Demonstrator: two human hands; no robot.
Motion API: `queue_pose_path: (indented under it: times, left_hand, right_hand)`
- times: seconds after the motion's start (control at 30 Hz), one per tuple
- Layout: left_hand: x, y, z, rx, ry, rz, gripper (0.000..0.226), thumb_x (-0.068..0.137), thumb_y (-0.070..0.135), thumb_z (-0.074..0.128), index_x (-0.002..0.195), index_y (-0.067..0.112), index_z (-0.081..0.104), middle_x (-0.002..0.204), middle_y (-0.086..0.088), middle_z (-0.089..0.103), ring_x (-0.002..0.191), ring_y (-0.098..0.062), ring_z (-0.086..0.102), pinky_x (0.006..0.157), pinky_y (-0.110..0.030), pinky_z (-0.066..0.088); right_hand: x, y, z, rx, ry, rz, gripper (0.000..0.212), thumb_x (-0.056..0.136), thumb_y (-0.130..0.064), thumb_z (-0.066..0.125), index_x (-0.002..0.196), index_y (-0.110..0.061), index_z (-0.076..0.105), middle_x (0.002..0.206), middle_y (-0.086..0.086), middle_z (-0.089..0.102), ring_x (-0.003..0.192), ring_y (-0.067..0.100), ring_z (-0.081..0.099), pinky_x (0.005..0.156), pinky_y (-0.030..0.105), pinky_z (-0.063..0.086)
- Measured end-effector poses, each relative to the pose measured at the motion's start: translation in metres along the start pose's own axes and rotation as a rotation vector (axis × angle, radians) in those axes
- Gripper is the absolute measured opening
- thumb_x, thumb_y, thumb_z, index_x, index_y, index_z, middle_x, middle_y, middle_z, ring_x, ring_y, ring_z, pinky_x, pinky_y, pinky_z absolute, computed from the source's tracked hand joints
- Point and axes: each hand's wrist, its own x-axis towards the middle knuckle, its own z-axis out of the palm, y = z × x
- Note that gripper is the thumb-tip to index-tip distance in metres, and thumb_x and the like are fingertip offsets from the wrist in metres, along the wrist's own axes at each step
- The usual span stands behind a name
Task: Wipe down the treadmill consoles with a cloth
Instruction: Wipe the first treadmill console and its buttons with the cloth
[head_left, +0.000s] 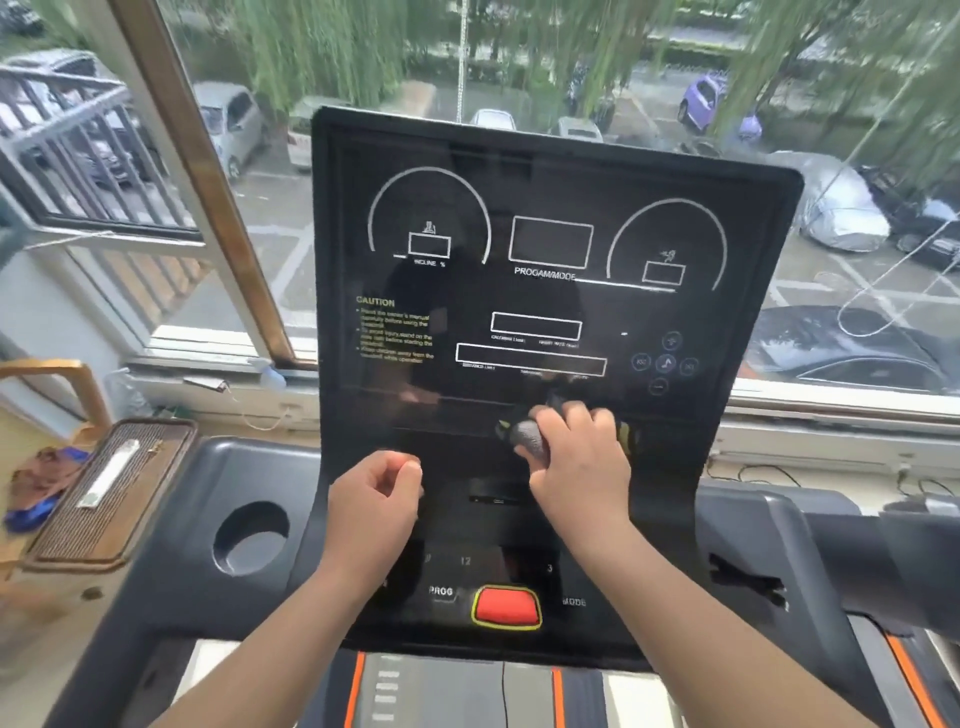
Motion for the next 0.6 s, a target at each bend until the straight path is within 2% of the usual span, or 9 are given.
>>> queue_pose_path:
  times: [0.1,0.27,0.3,0.37,0.43,0.47,0.53,0.6]
  left_hand:
    - [-0.003,-0.003,-0.017,-0.026,0.029,-0.008,0.014,0.101,0.028,0.064,0.09,0.03,0.072,0.076,0.011,0.072,0.077,-0.019,0.071,0.066,-0.025,0.058]
    - [0.006,-0.009,-0.058,-0.112,0.161,-0.055,0.016,0.101,0.027,0.065,0.088,0.028,0.074,0.075,0.006,0.074,0.07,-0.021,0.071,0.07,-0.041,0.062]
    - [0.008,-0.01,-0.067,-0.11,0.175,-0.059,0.016,0.101,0.026,0.065,0.088,0.027,0.075,0.075,0.005,0.074,0.071,-0.021,0.071,0.073,-0.045,0.063]
    - [0.011,-0.011,-0.08,-0.098,0.183,-0.065,0.016,0.102,0.024,0.064,0.09,0.028,0.074,0.077,0.007,0.074,0.073,-0.02,0.071,0.077,-0.05,0.063]
    - [0.012,-0.008,-0.088,-0.103,0.179,-0.046,0.015,0.102,0.023,0.064,0.096,0.033,0.072,0.082,0.01,0.074,0.078,-0.016,0.071,0.079,-0.05,0.064]
    - [0.012,-0.005,-0.09,-0.106,0.172,-0.022,0.016,0.101,0.022,0.065,0.103,0.037,0.07,0.088,0.011,0.074,0.083,-0.013,0.071,0.079,-0.048,0.064]
    - [0.011,0.005,-0.092,-0.1,0.129,0.043,0.031,0.098,0.024,0.069,0.123,0.041,0.063,0.108,0.015,0.07,0.097,-0.007,0.069,0.078,-0.032,0.064]
    - [0.01,0.016,-0.093,-0.131,0.039,0.096,0.05,0.096,0.027,0.073,0.139,0.042,0.053,0.124,0.018,0.064,0.108,0.003,0.064,0.075,-0.015,0.059]
  right_hand:
    - [0.008,-0.049,0.008,-0.031,-0.032,-0.113,0.043,0.068,-0.029,0.092,0.105,-0.022,0.073,0.097,0.006,0.069,0.086,0.034,0.062,0.062,0.038,0.054]
    - [0.019,-0.119,0.019,-0.067,-0.101,-0.19,0.048,0.063,-0.027,0.096,0.105,-0.021,0.073,0.1,0.009,0.071,0.093,0.039,0.068,0.06,0.038,0.058]
    - [0.02,-0.13,0.02,-0.066,-0.097,-0.209,0.048,0.066,-0.027,0.095,0.107,-0.022,0.072,0.103,0.009,0.071,0.098,0.04,0.068,0.061,0.039,0.058]
    - [0.022,-0.149,0.02,0.011,-0.108,-0.235,0.044,0.082,-0.031,0.085,0.121,-0.023,0.067,0.118,0.01,0.068,0.116,0.042,0.061,0.074,0.044,0.058]
    - [0.028,-0.162,0.015,0.199,-0.223,-0.212,0.039,0.094,-0.039,0.071,0.13,-0.029,0.059,0.128,0.006,0.063,0.127,0.036,0.051,0.089,0.046,0.054]
    - [0.032,-0.168,0.01,0.339,-0.297,-0.163,0.037,0.094,-0.043,0.07,0.127,-0.032,0.058,0.124,0.002,0.064,0.123,0.031,0.052,0.092,0.045,0.052]
    - [0.039,-0.174,-0.008,0.707,-0.399,-0.026,0.027,0.09,-0.046,0.074,0.112,-0.033,0.064,0.106,-0.007,0.069,0.103,0.018,0.062,0.089,0.039,0.056]
    - [0.043,-0.169,-0.025,0.959,-0.428,0.072,0.021,0.086,-0.044,0.078,0.1,-0.031,0.069,0.093,-0.011,0.072,0.089,0.009,0.068,0.081,0.031,0.059]
